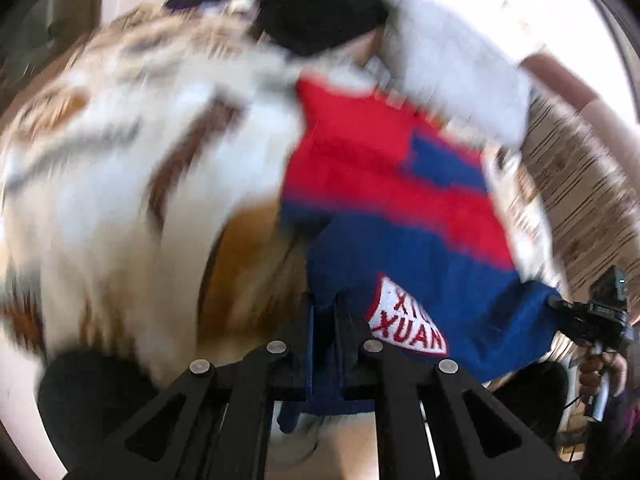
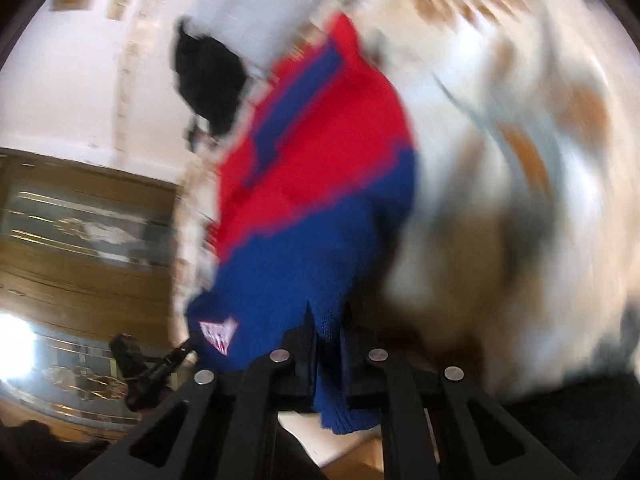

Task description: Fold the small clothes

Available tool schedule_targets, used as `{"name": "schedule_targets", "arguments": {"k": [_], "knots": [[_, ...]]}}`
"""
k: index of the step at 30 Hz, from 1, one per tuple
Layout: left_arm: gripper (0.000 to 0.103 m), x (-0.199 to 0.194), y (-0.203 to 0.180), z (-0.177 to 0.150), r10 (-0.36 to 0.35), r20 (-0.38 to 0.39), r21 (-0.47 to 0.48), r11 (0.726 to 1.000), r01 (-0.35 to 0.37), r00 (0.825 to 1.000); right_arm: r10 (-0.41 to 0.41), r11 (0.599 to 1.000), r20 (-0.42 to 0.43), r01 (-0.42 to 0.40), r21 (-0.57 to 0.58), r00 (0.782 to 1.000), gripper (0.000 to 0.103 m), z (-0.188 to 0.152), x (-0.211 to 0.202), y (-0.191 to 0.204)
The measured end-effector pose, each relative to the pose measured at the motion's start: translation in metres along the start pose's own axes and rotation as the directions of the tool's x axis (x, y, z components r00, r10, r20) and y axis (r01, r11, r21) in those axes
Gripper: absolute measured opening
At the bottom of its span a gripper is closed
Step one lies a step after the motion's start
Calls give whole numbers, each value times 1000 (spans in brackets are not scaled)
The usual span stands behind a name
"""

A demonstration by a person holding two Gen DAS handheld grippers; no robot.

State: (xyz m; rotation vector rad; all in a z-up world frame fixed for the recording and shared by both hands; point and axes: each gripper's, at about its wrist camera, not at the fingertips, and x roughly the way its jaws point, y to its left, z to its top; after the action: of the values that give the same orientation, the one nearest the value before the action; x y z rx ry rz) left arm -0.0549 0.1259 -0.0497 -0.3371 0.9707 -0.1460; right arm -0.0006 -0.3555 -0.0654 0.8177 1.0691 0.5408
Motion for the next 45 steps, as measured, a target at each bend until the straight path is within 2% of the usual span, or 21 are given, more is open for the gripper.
{"name": "schedule_targets", "arguments": {"k": [3, 5, 6, 7, 8, 9, 11, 16, 18, 21, 23, 24, 25, 27, 30, 31, 35, 39, 40, 42, 45], "knots": [[10, 6, -23, 85, -51, 146, 52, 998, 44, 988, 118, 993, 141, -118, -7, 983, 12, 74, -2, 22], [15, 26, -21, 143, -2, 286, 10, 1000, 0, 958, 125, 992, 269, -129, -3, 955, 15, 124, 8, 19], [48, 42, -21, 162, 53, 348, -13, 999, -52, 936, 110, 992, 304, -122, 22, 946, 39, 145, 21, 11], [95, 64, -19, 178, 134, 358, -40, 991, -128, 924, 44, 995, 302, -68, 69, 952, 90, 162, 37, -2], [97, 90, -13, 189, 216, 300, -61, 976, -207, 929, -42, 992, 314, 3, 123, 948, 99, 164, 47, -10], [88, 107, -10, 192, 242, 254, -69, 970, -232, 937, -92, 986, 328, 41, 159, 940, 98, 160, 53, -19], [81, 121, 6, 176, 216, 162, -97, 974, -202, 963, -39, 987, 322, -15, 161, 946, 96, 139, 54, -27], [81, 113, 28, 103, 219, 140, -144, 969, -199, 966, -74, 987, 285, 30, 156, 956, 97, 46, 40, -27], [81, 125, 26, 93, 190, 96, -152, 973, -174, 977, -56, 980, 244, 7, 197, 968, 96, 36, 60, -34], [83, 158, 9, 108, 190, 44, -98, 978, -185, 981, -119, 980, 273, 70, 185, 955, 95, 52, 84, -26], [83, 175, -1, 116, 243, 24, -82, 967, -241, 970, -135, 971, 289, 69, 228, 948, 86, 66, 93, -29], [80, 179, -6, 119, 258, 17, -69, 964, -257, 966, -161, 967, 259, 99, 236, 952, 63, 76, 105, -29], [56, 185, -12, 124, 269, -16, -43, 962, -270, 963, -221, 955, 227, 163, 247, 949, 21, 84, 118, -29], [26, 185, -29, 134, 264, -59, 6, 964, -265, 963, -241, 937, 180, 180, 300, 954, 15, 93, 131, -38], [18, 160, -40, 145, 285, -31, 12, 958, -285, 958, -238, 966, 216, 206, 159, 947, 12, 97, 104, 4], [8, 141, -43, 146, 268, 0, 3, 963, -268, 963, -228, 972, 240, 206, 110, 944, 11, 93, 88, 20], [8, 88, -51, 121, 229, 68, 22, 973, -231, 971, -212, 977, 272, 211, 34, 939, 9, 55, 40, 43], [15, 95, -39, 60, 211, -45, 110, 973, -205, 976, -271, 962, 200, 255, 102, 942, 20, 1, 41, -5], [33, 100, -32, 49, 243, -58, 119, 965, -235, 968, -294, 952, 159, 274, 135, 943, 34, -10, 44, -24], [64, 95, -11, 27, 279, -39, 81, 958, -275, 960, -203, 966, 173, 168, 197, 964, 34, -34, 32, -53], [67, 64, 8, 31, 265, 15, -10, 964, -265, 964, -251, 963, 228, 219, 157, 941, 39, -41, 1, -45]]}}
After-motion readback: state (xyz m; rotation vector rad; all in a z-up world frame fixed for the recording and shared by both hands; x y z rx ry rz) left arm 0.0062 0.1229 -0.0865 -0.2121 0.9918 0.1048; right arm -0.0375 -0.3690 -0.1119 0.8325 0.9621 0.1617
